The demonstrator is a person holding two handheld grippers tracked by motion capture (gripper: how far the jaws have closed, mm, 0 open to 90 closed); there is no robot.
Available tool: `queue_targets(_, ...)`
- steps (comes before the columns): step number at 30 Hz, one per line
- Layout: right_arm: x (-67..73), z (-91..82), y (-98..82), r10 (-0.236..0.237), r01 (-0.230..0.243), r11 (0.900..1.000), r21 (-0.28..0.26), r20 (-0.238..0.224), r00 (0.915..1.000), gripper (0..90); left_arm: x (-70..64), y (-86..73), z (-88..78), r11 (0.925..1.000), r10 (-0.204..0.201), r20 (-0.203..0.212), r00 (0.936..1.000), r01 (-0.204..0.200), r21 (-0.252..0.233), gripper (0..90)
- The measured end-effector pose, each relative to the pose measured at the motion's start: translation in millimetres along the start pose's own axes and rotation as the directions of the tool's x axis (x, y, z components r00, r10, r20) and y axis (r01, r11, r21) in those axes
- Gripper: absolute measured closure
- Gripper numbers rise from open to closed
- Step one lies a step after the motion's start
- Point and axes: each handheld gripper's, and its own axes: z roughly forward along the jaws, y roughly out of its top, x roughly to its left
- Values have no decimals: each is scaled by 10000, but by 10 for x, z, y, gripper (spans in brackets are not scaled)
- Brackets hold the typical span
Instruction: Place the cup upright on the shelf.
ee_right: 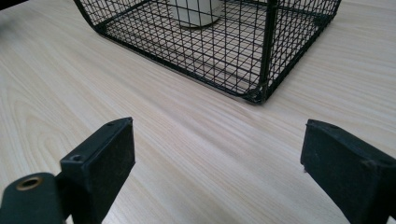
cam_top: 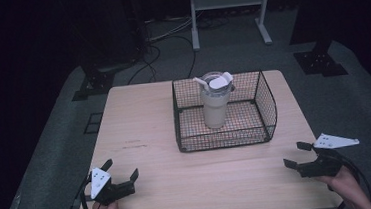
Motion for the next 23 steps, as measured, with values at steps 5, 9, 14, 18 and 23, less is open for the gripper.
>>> queue_targets(5, 62, 26, 12, -154, 154, 9999, -24, 0, 9999, 93, -1, -1, -2, 10000, 4, -2, 10000, -4, -15, 0)
queue_targets(9, 124, 68, 11, -273, 273, 9996, 0, -105, 9996, 93, 0, -1, -2, 10000, -4, 8, 10000, 4, -15, 0)
queue_targets(14, 206, 99, 6, -344, 344, 9994, -1, -254, 9991, 93, -1, 0, 0, 10000, 4, 12, 10000, -4, -17, 0)
queue_targets(18, 301, 132, 18, -431, 426, 9990, -148, -296, 9986, 93, -3, 1, 3, 10000, 15, 22, 10000, -15, -17, 0)
queue_targets(23, 489, 248, 28, -659, 641, 9965, -533, -329, 9973, 93, 0, 3, 10, 10000, 7, 36, 10000, -7, 21, 0)
